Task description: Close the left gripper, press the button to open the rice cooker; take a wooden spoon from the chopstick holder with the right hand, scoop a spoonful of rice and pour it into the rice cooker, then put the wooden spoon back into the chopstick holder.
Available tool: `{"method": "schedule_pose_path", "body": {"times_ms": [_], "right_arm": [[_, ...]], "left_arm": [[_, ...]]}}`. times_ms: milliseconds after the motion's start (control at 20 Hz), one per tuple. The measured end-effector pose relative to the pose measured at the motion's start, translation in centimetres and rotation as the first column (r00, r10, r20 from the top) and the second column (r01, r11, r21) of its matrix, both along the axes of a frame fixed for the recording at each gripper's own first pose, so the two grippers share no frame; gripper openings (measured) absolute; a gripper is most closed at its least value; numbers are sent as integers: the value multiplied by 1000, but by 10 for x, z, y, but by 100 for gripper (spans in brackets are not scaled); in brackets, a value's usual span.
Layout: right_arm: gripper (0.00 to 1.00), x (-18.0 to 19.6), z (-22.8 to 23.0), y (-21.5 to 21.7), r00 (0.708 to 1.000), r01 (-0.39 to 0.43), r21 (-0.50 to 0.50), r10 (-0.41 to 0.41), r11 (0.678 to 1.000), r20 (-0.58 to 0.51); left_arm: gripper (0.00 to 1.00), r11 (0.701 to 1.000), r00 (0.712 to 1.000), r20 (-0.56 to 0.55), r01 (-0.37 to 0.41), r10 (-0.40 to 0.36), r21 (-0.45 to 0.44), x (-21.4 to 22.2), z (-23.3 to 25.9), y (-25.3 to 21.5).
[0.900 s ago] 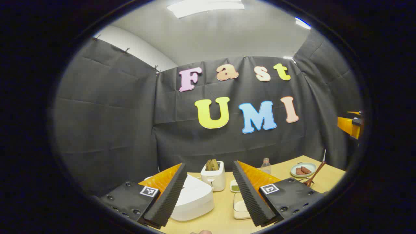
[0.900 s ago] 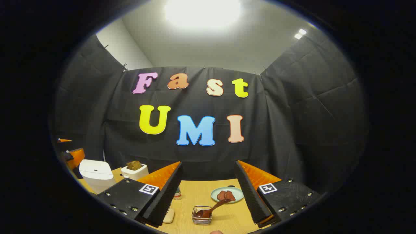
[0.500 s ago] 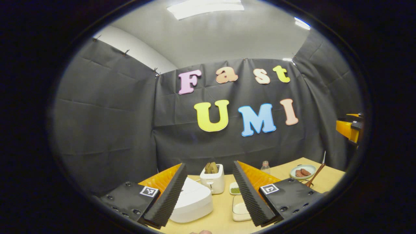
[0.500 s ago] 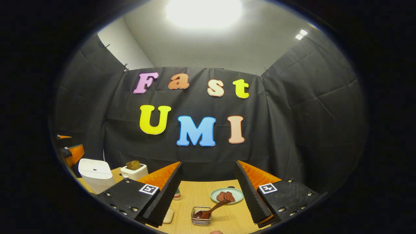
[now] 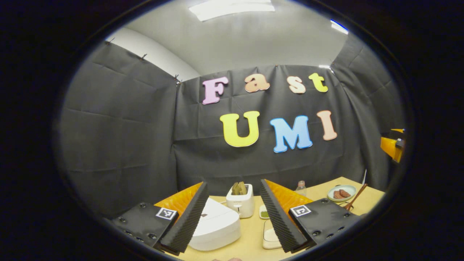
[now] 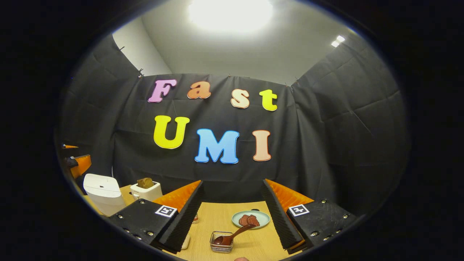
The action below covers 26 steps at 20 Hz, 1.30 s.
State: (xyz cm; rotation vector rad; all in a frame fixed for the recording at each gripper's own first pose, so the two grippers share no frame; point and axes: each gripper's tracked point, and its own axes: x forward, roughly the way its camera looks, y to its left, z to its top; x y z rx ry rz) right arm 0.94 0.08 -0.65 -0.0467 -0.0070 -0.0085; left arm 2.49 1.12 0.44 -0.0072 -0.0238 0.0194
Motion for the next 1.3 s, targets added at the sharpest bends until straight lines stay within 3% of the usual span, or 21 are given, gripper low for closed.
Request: {"method": "schedule_pose_path", "body": {"times_ms": [350,550,700,950,1000,1300], "right_arm": [[96,1,2,1,1000,5,-5,-5,1000,4],[96,-3,1,7,1000,-8,-4,8,1000,5],[96,-5,2,9,1000,-15,-7,15,1000,5],[96,-8,5,16,999,-29,-10,30,1000,20],[96,-7,5,18,999,-32,-10,32,999,22],[96,-10,5,21,1000,-13,-9,13,1000,18]], "left_arm": [[94,999,999,22,48,-48,9,7,10,-7],[72,998,998,15,64,-64,2,3,10,-5],[50,999,998,29,51,-51,10,-2,15,3],[24,998,997,33,66,-65,-7,-5,16,4],[13,998,998,33,56,-56,-13,-3,10,11],[9,998,998,14,60,-59,-17,18,0,29]]}}
